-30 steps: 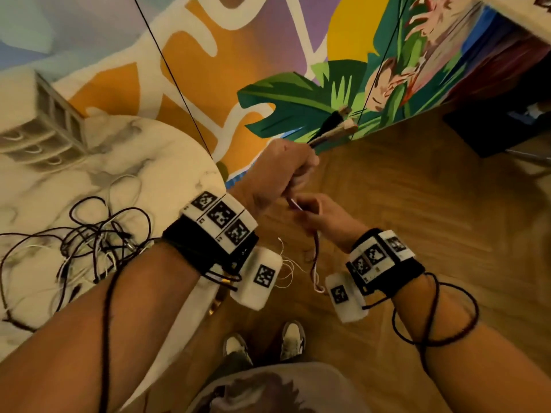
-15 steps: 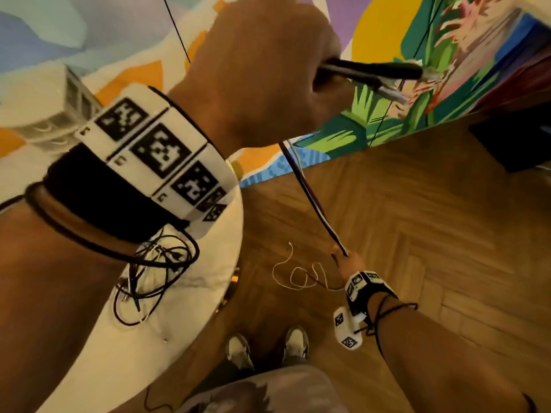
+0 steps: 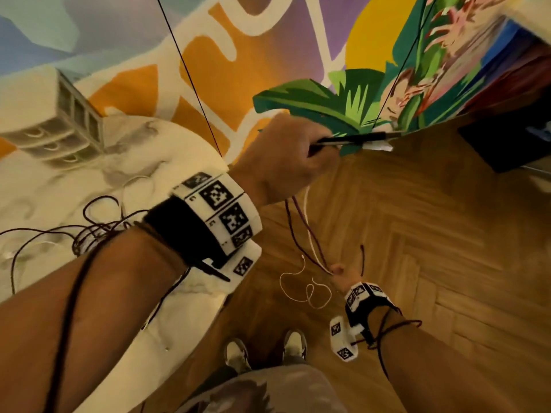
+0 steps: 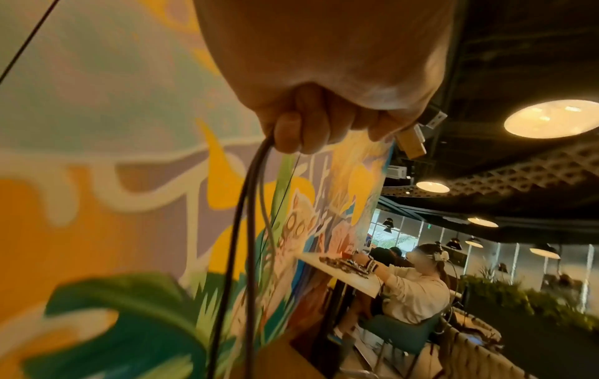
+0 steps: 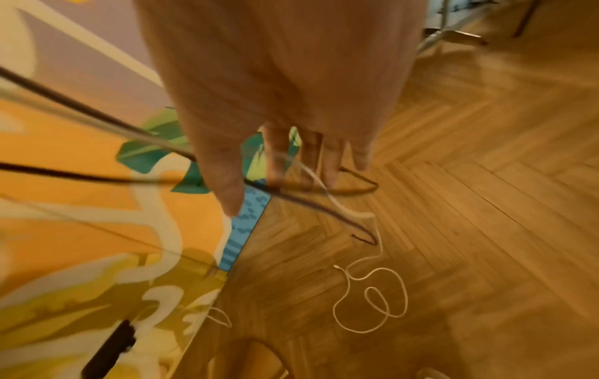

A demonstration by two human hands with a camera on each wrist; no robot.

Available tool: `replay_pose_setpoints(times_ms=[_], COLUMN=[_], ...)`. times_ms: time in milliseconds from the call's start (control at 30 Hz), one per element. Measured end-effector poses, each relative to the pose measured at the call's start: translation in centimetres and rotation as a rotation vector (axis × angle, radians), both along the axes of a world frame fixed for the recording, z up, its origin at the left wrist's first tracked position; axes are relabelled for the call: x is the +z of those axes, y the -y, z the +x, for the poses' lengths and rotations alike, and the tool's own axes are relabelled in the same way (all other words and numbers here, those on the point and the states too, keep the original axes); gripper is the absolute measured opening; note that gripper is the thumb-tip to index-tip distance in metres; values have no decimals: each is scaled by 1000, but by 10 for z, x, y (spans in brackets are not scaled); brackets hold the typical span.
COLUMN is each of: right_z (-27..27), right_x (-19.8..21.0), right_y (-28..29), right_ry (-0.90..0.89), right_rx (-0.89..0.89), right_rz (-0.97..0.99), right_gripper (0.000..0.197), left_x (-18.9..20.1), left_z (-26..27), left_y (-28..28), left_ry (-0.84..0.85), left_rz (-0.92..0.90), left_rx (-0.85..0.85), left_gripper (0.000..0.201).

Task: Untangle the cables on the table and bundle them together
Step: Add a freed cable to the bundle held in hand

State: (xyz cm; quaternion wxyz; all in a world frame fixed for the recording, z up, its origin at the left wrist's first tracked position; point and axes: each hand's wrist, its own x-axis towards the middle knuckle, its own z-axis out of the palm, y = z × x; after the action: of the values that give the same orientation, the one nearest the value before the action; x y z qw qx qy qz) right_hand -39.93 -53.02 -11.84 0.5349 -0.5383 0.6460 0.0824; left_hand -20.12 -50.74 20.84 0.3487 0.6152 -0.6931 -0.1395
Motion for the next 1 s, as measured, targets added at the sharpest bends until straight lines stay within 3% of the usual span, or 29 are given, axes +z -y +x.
replay_pose_setpoints(times_ms=[33,100,167,233,267,300,400,500,600,767,900,1000], right_z=[3,11,21,31,34,39,51,56,58,70,92,105], right_x=[5,41,93,148,165,178,188,192,203,227,232,231], right_y=[0,1,-2,-4,-3,-5,-5,-8,-10,-18,-28,-37], right_ry=[-12,80,421,930,1062,1139,995,884,890,1058,887,823], right_rx=[113,204,104,-44,-49,-36,76,136,237,166,214,223], right_rz=[-34,-192,-245,-99,-18,45,-55,-99,-54,11,-38,-80], right_gripper=[54,52,48,59,68,65,24,29,40,54,40,41], left_x=[-12,-31,-48,-64,-70,-73,-71,-64,-63,-74,-85,-89], left_z=[-2,-7,-11,-16,-19,-21,-23,-21,-15,-16,-20,-13], left_y=[1,-3,-11,-20,-24,-28,-40,-52,-62,-76,-85,-92], left_ry=[-95,-275,-415,-494,-528,-571,-709,-746,-786,-543,-359,-226], left_rz=[66,196,330,430,462,481,488,487,480,506,537,525], left_rx=[16,53,62,61,67,73,112,107,96,68,168,60], left_gripper=[40,42,34,18,13,12,22,33,31,16,52,46])
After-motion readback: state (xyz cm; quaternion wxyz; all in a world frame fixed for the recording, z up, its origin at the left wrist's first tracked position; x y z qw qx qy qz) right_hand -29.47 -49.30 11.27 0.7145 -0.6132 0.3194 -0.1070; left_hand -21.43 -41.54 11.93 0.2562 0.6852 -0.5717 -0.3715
